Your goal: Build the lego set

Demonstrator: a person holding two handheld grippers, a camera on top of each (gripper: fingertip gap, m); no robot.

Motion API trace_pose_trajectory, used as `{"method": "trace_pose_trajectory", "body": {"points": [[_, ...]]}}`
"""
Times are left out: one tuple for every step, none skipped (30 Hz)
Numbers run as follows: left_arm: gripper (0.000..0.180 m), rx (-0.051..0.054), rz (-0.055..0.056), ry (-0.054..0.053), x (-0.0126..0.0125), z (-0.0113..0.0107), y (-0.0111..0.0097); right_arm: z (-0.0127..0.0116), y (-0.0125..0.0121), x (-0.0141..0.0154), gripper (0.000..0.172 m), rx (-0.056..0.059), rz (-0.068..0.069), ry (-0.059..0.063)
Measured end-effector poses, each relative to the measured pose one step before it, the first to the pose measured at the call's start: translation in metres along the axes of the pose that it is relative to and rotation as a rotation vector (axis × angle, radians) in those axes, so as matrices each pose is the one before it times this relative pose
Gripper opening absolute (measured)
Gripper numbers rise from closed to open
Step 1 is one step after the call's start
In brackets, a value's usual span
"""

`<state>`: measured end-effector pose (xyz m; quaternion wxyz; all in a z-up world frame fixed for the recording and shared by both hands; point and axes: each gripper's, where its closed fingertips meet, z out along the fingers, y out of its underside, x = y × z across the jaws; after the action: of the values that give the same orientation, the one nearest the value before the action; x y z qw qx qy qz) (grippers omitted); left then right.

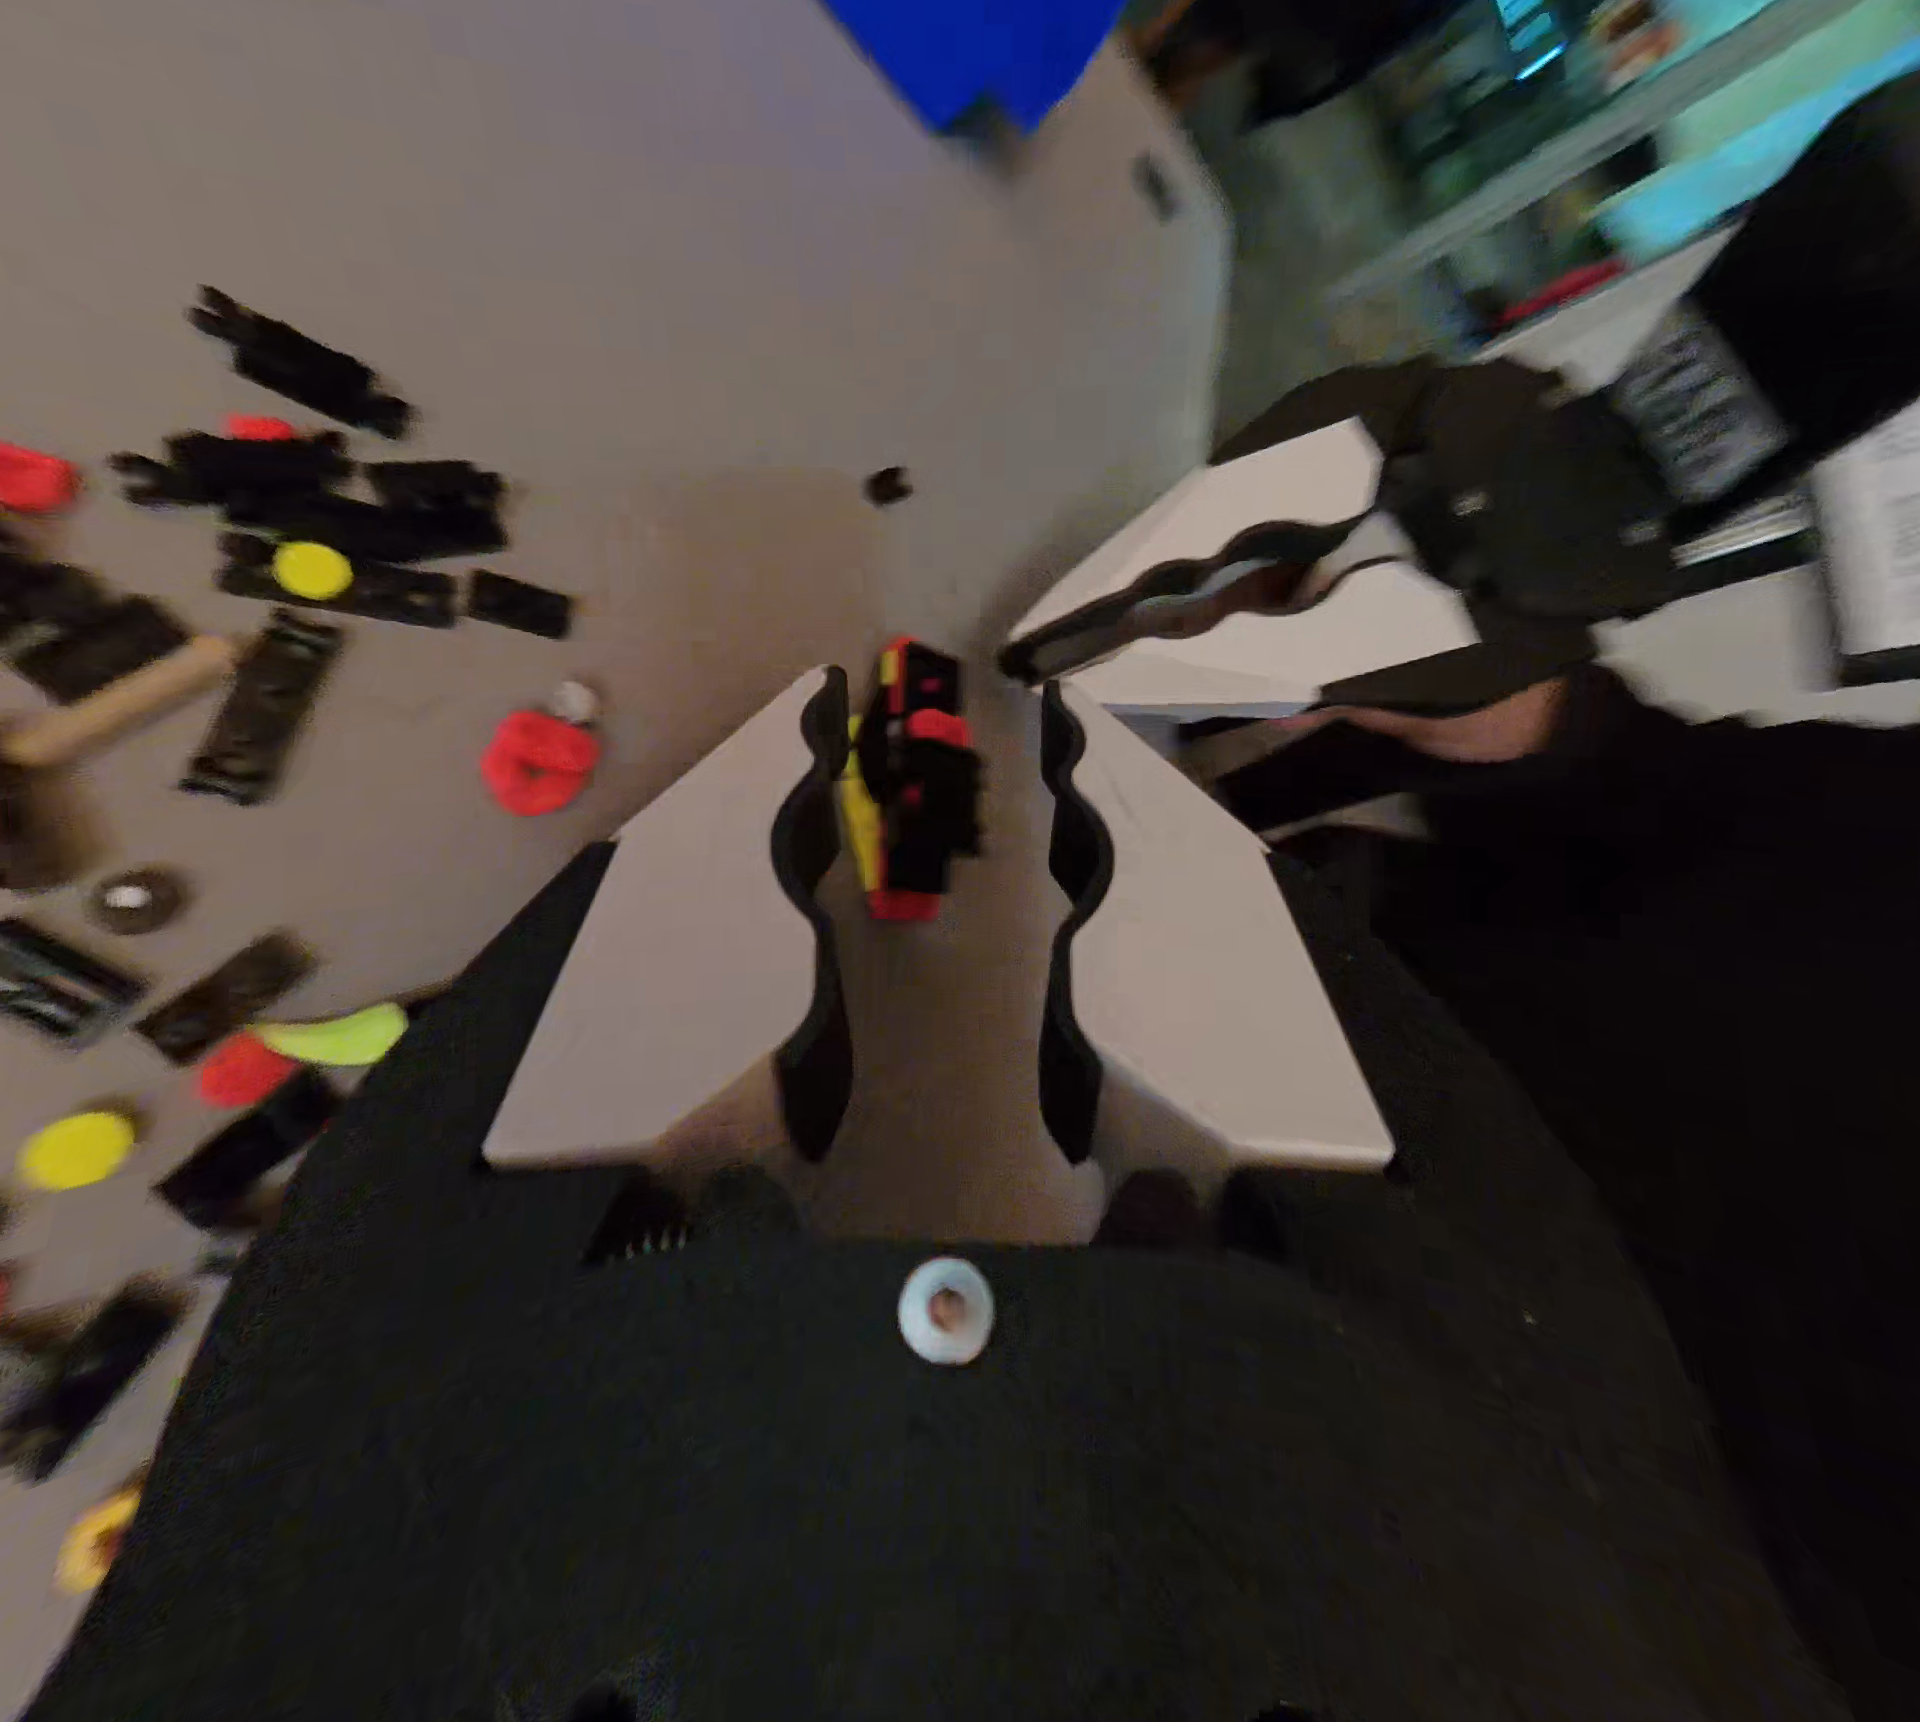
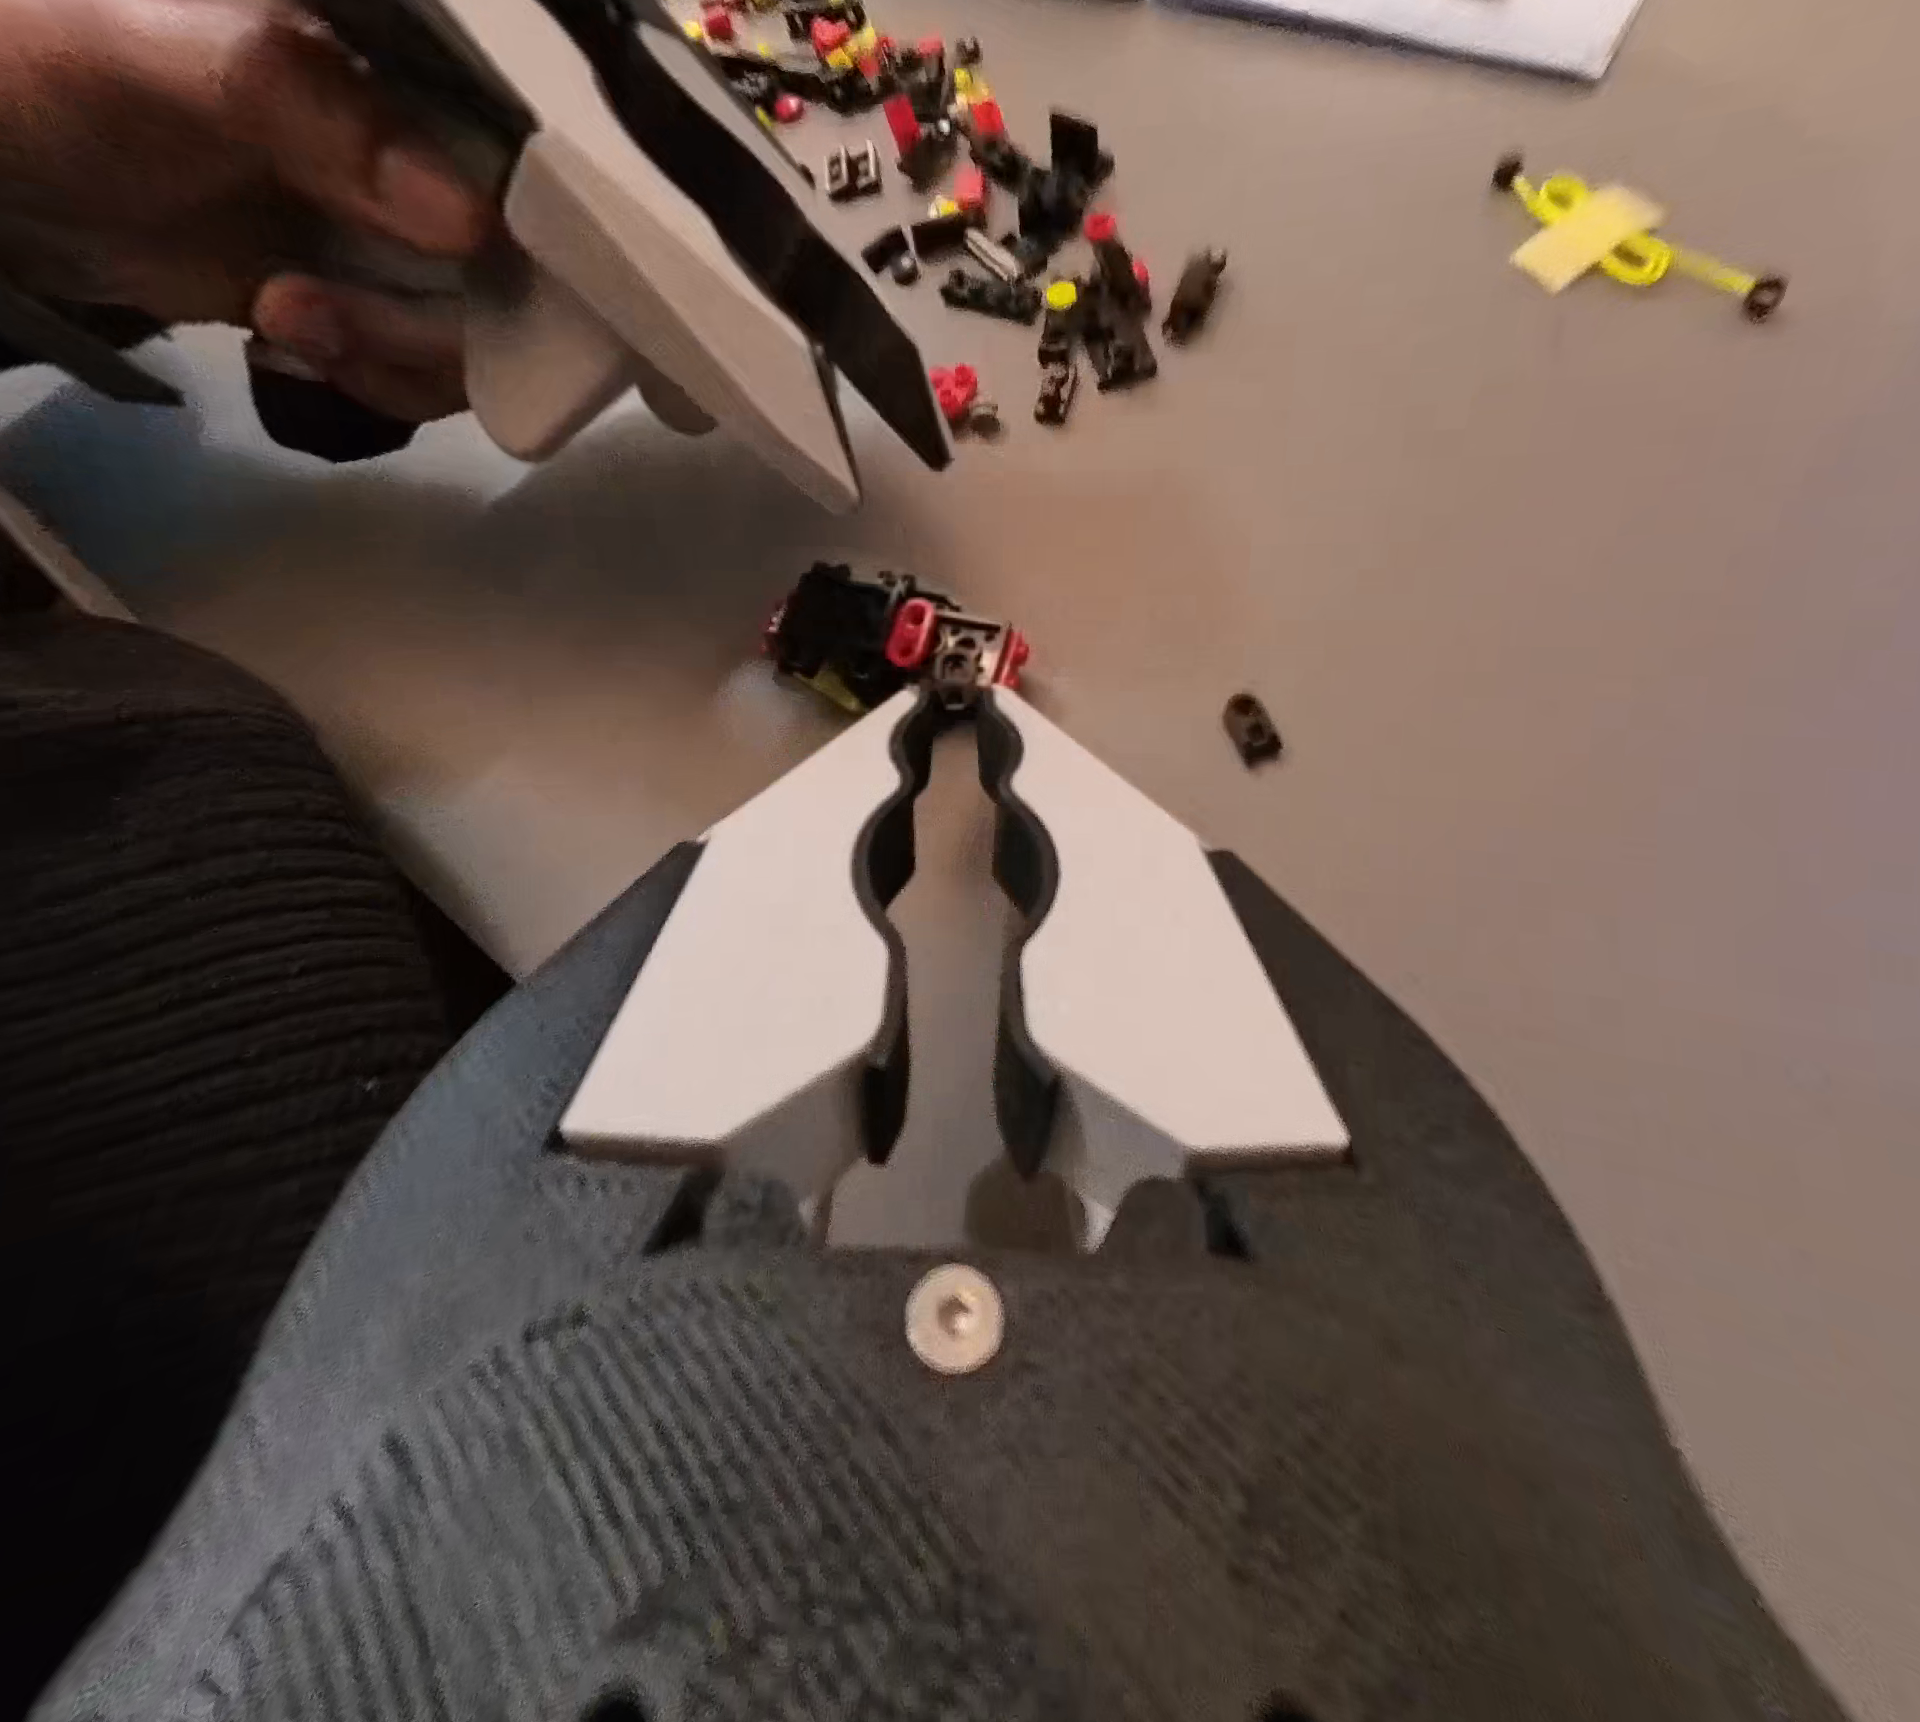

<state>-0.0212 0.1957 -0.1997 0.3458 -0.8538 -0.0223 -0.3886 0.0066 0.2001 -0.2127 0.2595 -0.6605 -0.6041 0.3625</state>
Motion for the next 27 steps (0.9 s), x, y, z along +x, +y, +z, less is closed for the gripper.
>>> {"method": "trace_pose_trajectory", "body": {"points": [[0.035,-0.0283,0.0546,-0.0668,-0.00687,0.00371,0.00383,0.00306,0.00206,-0.00011,0.006,-0.0115,0.0092,0.0080],[0.035,-0.0269,0.0383,-0.0517,-0.00524,0.00440,0.00416,0.00269,0.00145,-0.00028,0.006,-0.0101,0.0001,0.0118],[0.035,-0.0209,0.0165,-0.0281,-0.00250,0.00436,0.00355,0.00260,0.00136,-0.00124,0.006,-0.0108,-0.0087,0.0089],[0.035,-0.0133,-0.0014,-0.0022,0.00042,0.00401,0.00268,0.00233,0.00114,-0.00172,0.006,-0.0099,-0.0125,0.0075],[0.035,-0.0096,-0.0114,0.0120,0.00180,0.00332,0.00203,0.00161,0.00053,-0.00110,0.006,-0.0050,-0.0102,0.0107],[0.035,-0.0082,-0.0138,0.0130,0.00146,0.00250,0.00181,0.00085,-0.00028,-0.00048,0.006,-0.0006,-0.0063,0.0121],[0.033,-0.0023,-0.0110,0.0118,0.00092,0.00128,0.00061,0.00067,0.00007,0.00026,0.006,-0.0019,-0.0056,0.0112],[0.031,0.0015,-0.0094,0.0062,0.00023,0.00009,-0.00012,0.00022,0.00014,0.00063,0.006,-0.0014,-0.0040,0.0075],[0.029,-0.0040,-0.0027,0.0069,0.00043,-0.00018,0.00057,0.00026,0.00007,0.00019,0.006,-0.0012,0.0035,-0.0005],[0.026,0.0009,-0.0057,0.0075,0.00068,-0.00047,-0.00003,0.00041,-0.00010,-0.00100,0.006,0.0003,0.0056,-0.0109],[0.023,-0.0003,-0.0084,0.0129,0.00160,-0.00035,0.00003,0.00013,-0.00040,-0.00108,0.006,0.0023,0.0031,-0.0112],[0.023,-0.0036,-0.0066,0.0068,0.00064,-0.00017,0.00064,-0.00009,-0.00057,-0.00026,0.006,0.0028,-0.0025,-0.0043],[0.020,-0.0053,-0.0015,0.0074,0.00076,-0.00004,0.00106,-0.00044,-0.00097,-0.00029,0.006,0.0036,-0.0113,-0.0014],[0.019,-0.0038,-0.0043,0.0107,0.00119,-0.00005,0.00107,-0.00039,-0.00086,-0.00016,0.006,0.0027,-0.0167,0.0018],[0.017,-0.0002,-0.0093,0.0087,0.00086,-0.00007,0.00037,-0.00040,-0.00057,0.00020,0.006,0.0005,-0.0157,0.0054],[0.017,-0.0001,-0.0071,0.0038,0.00016,-0.00006,0.00033,-0.00006,0.00026,-0.00015,0.006,-0.0029,-0.0106,0.0022],[0.017,0.0013,-0.0051,0.0013,-0.00016,-0.00019,-0.00019,0.00034,0.00115,-0.00061,0.006,-0.0061,-0.0029,-0.0033],[0.017,0.0001,-0.0029,0.0004,-0.00028,-0.00020,0.00011,0.00052,0.00152,-0.00062,0.006,-0.0068,0.0022,-0.0053],[0.017,0.0001,-0.0016,0.0023,0.00008,-0.00020,-0.00006,0.00026,0.00083,-0.00033,0.006,-0.0038,0.0014,-0.0042],[0.017,-0.0001,-0.0014,0.0021,0.00028,0.00005,0.00020,-0.00009,0.00014,-0.00028,0.006,-0.0011,-0.0004,-0.0043],[0.017,-0.0001,-0.0003,0.0015,0.00021,-0.00006,0.00023,-0.00018,0.00013,-0.00020,0.006,-0.0015,-0.0006,-0.0024],[0.017,0.0004,0.0006,0.0016,0.00036,0.00005,0.00015,-0.00009,0.00020,-0.00006,0.006,-0.0014,-0.0027,-0.0011],[0.017,0.0000,0.0024,0.0030,0.00052,-0.00020,0.00017,-0.00017,0.00019,0.00012,0.006,-0.0018,-0.0049,0.0006],[0.017,0.0003,0.0002,0.0063,0.00089,-0.00032,-0.00003,-0.00037,0.00050,0.00053,0.006,-0.0035,-0.0057,0.0031],[0.016,0.0033,-0.0049,0.0120,0.00144,-0.00053,-0.00042,-0.00027,0.00077,0.00071,0.006,-0.0049,-0.0059,0.0035],[0.017,0.0042,-0.0124,0.0147,0.00127,-0.00054,-0.00057,-0.00025,0.00086,0.00011,0.006,-0.0046,-0.0059,-0.0008],[0.017,0.0027,-0.0150,0.0153,0.00091,-0.00063,-0.00031,-0.00029,0.00070,-0.00023,0.006,-0.0040,-0.0034,-0.0034]]}}
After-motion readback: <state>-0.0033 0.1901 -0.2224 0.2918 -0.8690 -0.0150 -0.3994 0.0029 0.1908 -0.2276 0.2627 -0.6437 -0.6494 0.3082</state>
